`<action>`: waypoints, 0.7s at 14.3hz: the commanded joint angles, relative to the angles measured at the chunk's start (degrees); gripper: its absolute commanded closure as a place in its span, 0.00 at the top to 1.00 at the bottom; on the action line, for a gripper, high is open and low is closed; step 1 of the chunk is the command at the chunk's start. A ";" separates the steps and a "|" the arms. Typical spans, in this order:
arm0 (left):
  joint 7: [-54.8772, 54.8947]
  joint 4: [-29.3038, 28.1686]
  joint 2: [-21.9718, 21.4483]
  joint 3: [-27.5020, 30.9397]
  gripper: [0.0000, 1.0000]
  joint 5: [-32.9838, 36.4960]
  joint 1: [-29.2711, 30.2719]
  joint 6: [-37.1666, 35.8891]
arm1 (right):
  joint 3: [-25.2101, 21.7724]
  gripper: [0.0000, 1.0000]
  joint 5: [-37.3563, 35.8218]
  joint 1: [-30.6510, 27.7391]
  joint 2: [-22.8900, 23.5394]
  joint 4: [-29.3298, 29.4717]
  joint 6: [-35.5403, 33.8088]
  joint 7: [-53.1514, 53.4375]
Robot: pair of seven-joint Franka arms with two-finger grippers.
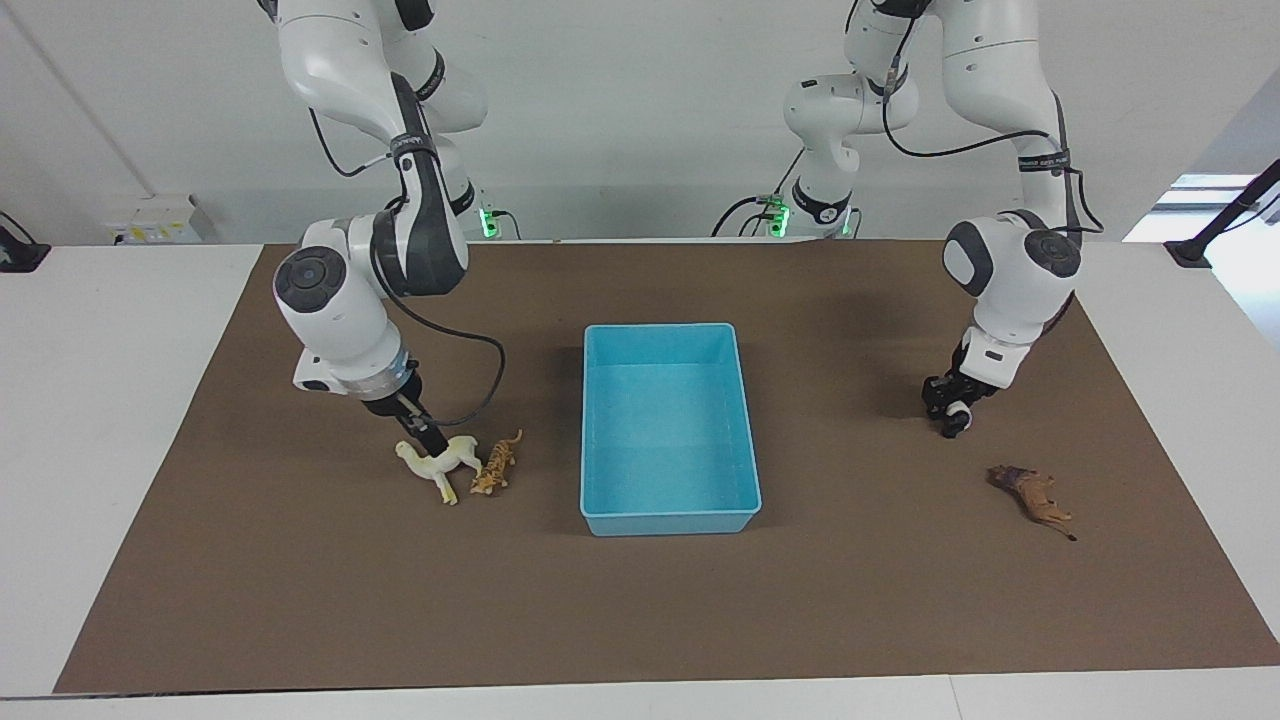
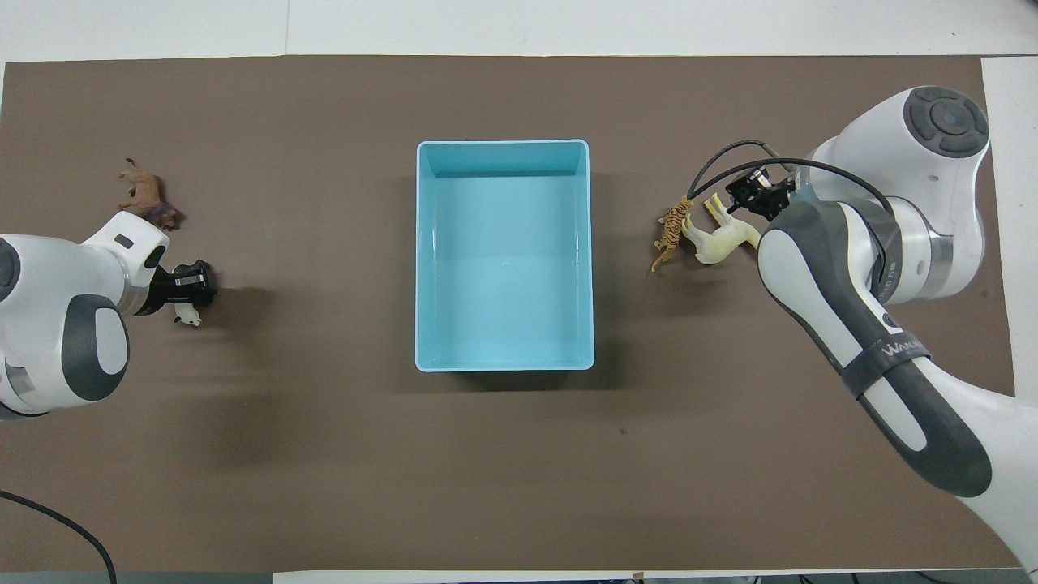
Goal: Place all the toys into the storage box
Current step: 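Carry the panda into the box while the right gripper grasps the horse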
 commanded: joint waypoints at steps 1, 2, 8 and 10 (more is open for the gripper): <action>-1.96 3.25 -0.06 0.30 0.00 -0.94 -0.24 -3.55 | 0.34 0.99 1.55 -0.25 1.35 -0.99 4.25 0.81; -3.89 5.61 0.38 0.30 0.00 -1.02 -0.59 -5.48 | 0.34 0.99 1.64 0.18 1.70 -0.99 5.22 1.07; -25.92 19.68 2.23 0.03 0.00 -4.80 -9.63 -15.69 | 0.42 0.99 1.81 0.80 3.99 -2.92 12.16 1.25; -32.88 20.14 2.14 0.03 0.00 -4.72 -14.19 -15.69 | 0.42 0.99 1.81 0.72 3.82 -4.68 13.31 0.90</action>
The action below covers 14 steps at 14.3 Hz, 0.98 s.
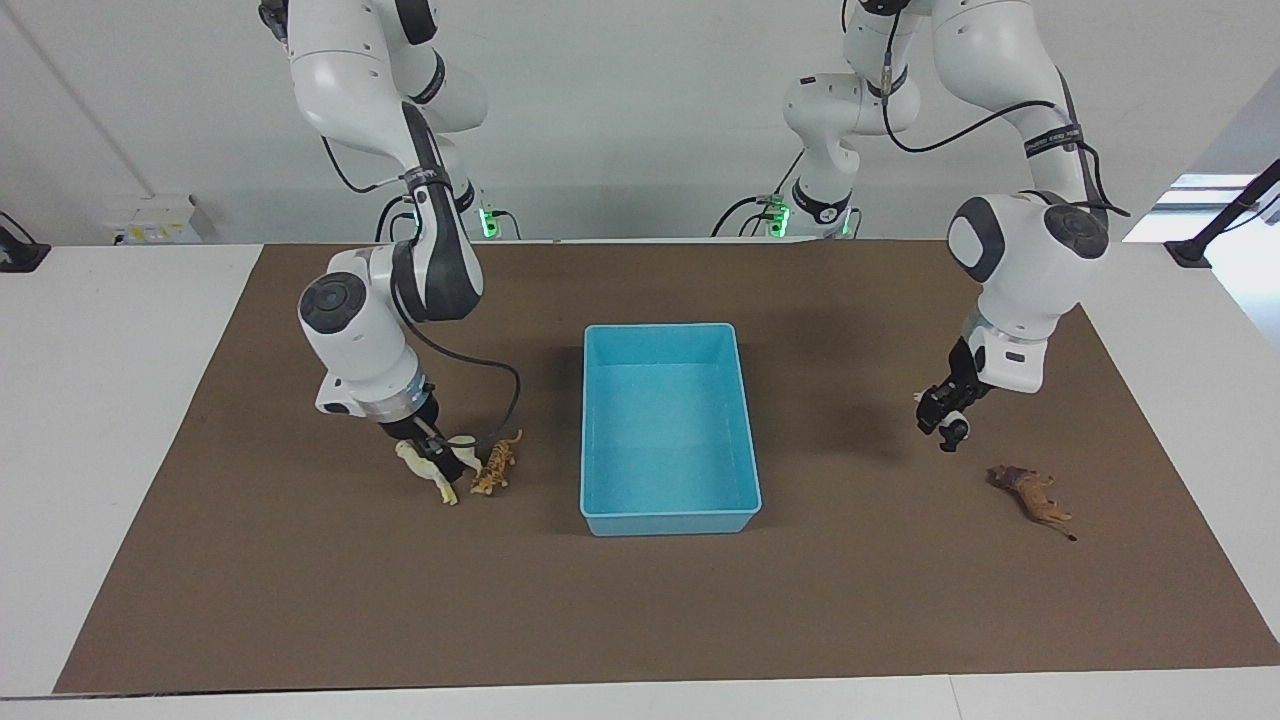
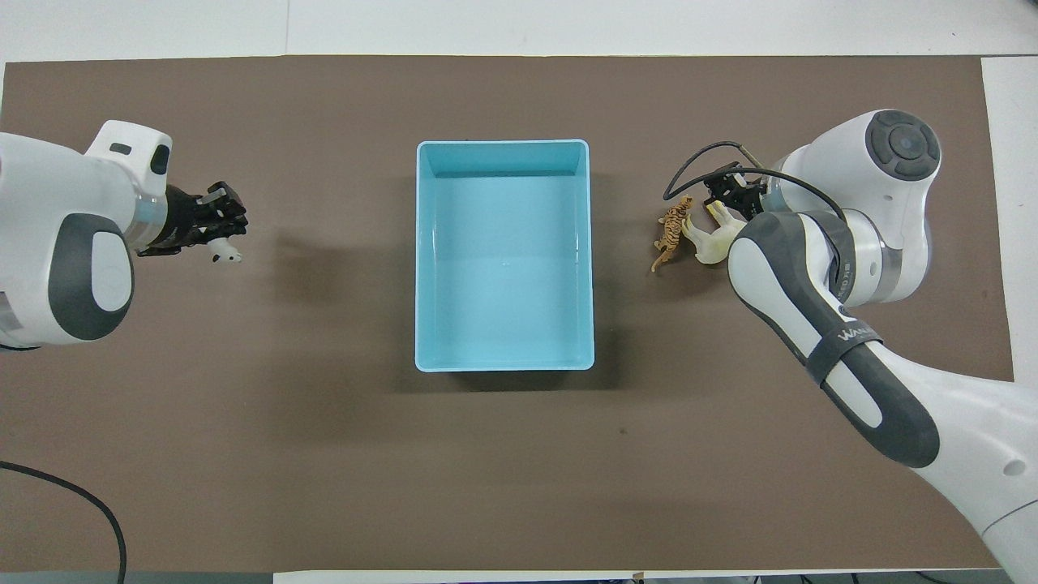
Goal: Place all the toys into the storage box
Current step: 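Carry the panda into the box while the right gripper grasps the horse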
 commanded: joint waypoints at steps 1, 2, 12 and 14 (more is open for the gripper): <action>-9.67 2.61 1.38 0.84 0.00 -0.53 -6.54 -1.49 | 0.24 0.99 0.66 -0.26 -0.67 -3.68 3.46 0.55; -13.88 3.05 1.47 0.93 0.00 -0.62 -9.26 -1.14 | 0.24 0.99 0.66 -0.17 -1.02 -5.17 4.17 0.38; -34.92 5.43 2.61 0.67 0.00 -0.27 -25.54 4.39 | 0.24 0.00 0.66 -0.35 -1.99 -3.53 -0.91 -11.66; -35.45 5.43 2.61 0.76 0.59 -0.27 -26.69 4.40 | 0.24 0.00 0.57 -0.88 -1.82 -1.76 -1.71 -15.94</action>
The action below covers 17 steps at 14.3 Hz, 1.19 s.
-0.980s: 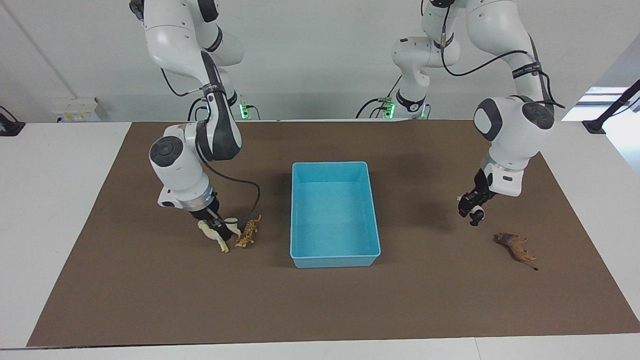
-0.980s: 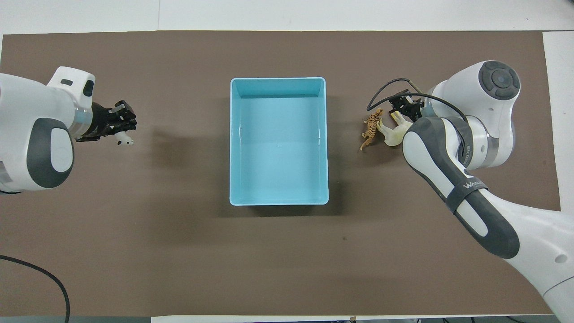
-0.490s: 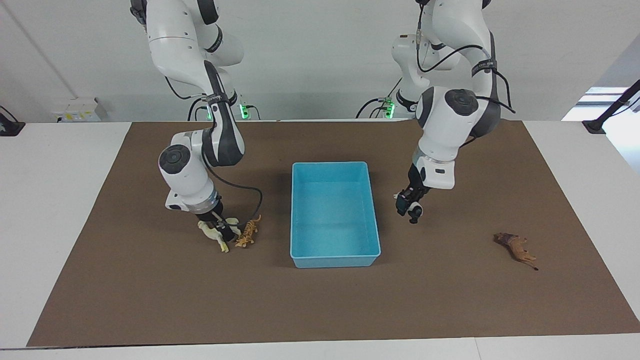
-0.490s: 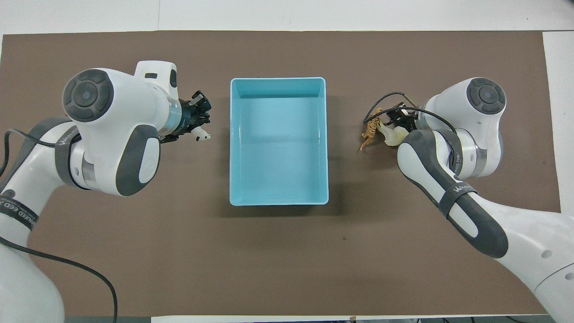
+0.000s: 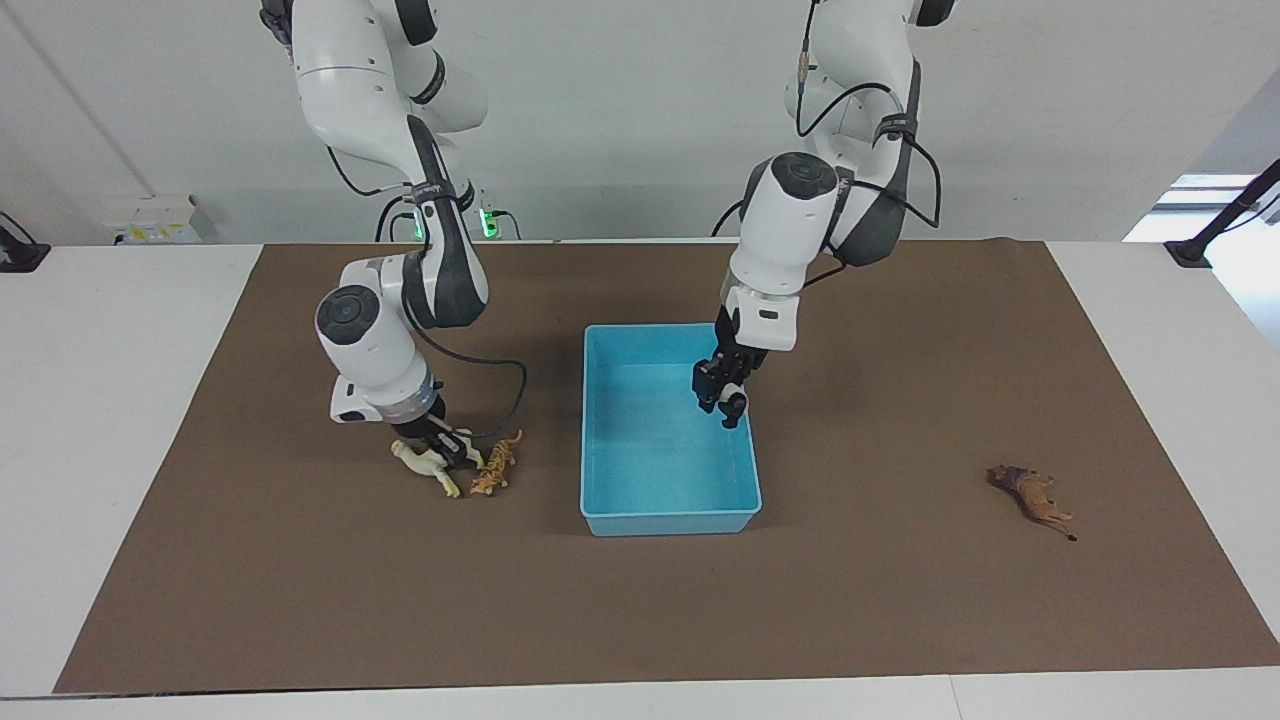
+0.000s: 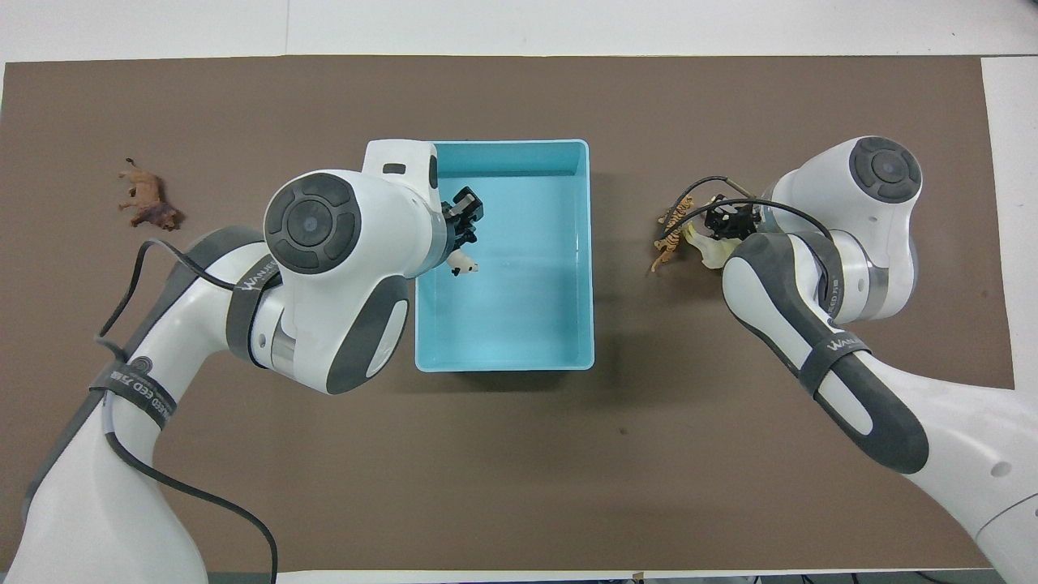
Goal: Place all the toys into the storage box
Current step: 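Carry the panda into the box while the right gripper grasps the horse, then release the panda in the box while the right gripper lifts the horse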
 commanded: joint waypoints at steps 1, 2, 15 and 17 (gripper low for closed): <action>-0.39 -0.13 0.09 1.14 1.00 -0.13 -1.03 0.53 | 0.27 0.00 0.59 -0.88 -0.70 2.62 -2.27 -5.93; -0.39 -0.13 -0.08 1.23 1.00 -0.04 -1.03 0.09 | 0.27 0.00 0.59 -0.80 -0.61 4.71 -4.27 -6.38; 55.47 0.48 -2.57 4.84 1.00 6.11 34.10 -6.18 | 0.27 0.00 0.68 18.41 1.76 32.25 -23.83 -2.79; 61.03 0.13 1.21 4.84 1.00 5.94 37.36 0.31 | 0.36 0.00 0.77 21.69 1.76 30.32 -18.81 0.63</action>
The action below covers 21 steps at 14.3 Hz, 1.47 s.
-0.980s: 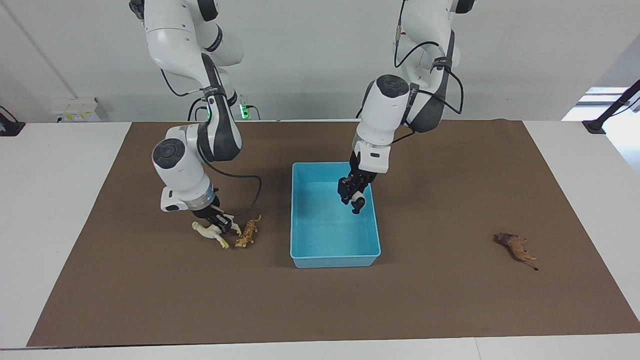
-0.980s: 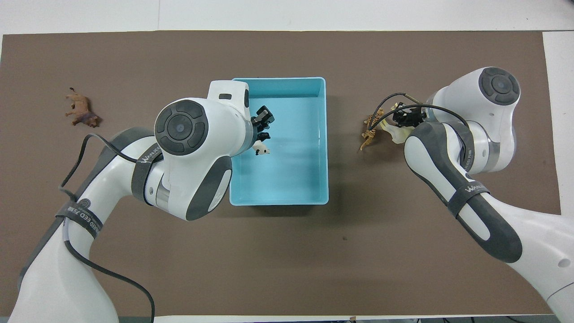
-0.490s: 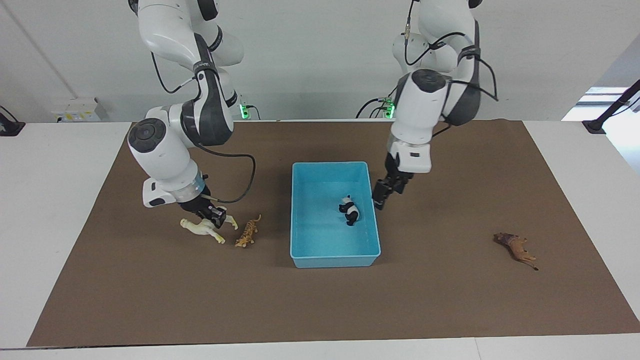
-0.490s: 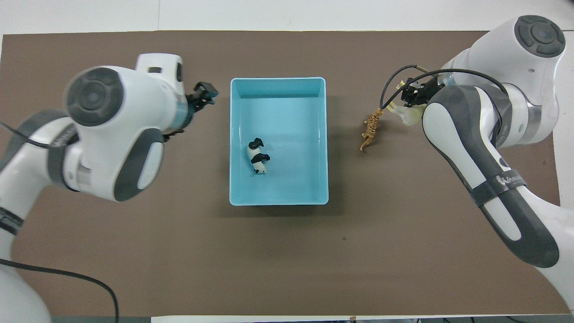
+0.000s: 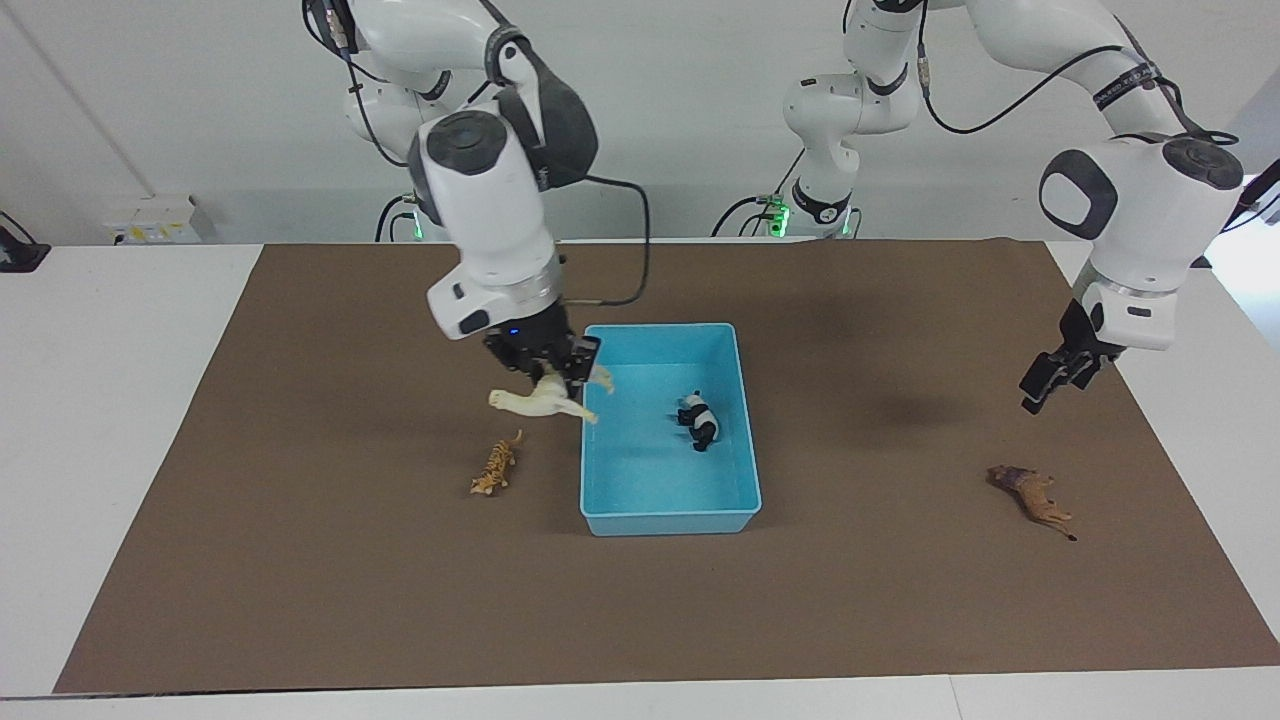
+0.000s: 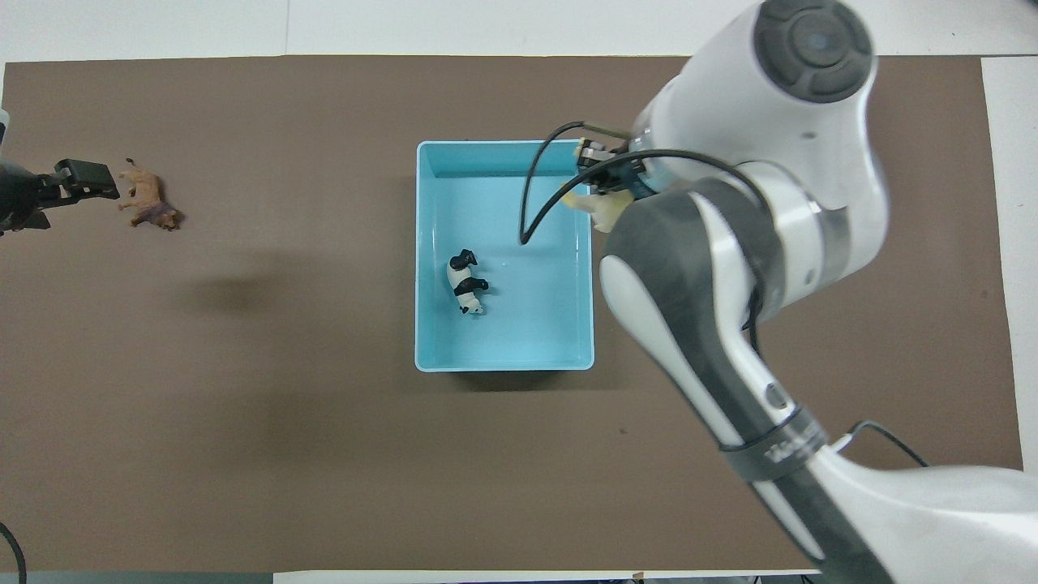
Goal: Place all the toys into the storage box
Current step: 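Drop the horse into the box while the left gripper grasps the deer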
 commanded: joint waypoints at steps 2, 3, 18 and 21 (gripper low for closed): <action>5.62 0.03 8.29 -1.06 1.00 0.13 3.36 10.50 | -0.34 0.00 0.46 6.25 0.95 -4.47 9.46 6.50; 5.71 0.12 10.31 -1.06 1.00 0.13 3.19 11.74 | -0.34 0.00 0.46 6.44 1.04 -5.80 12.10 6.87; 5.01 0.20 18.77 -1.23 0.00 -4.18 3.18 20.56 | -0.87 1.00 0.19 -5.67 -1.07 -6.44 4.85 -10.43; 1.17 6.78 18.51 -1.58 0.00 -6.36 1.18 11.00 | -1.22 1.00 -0.07 -9.10 -2.12 -8.08 0.61 -9.21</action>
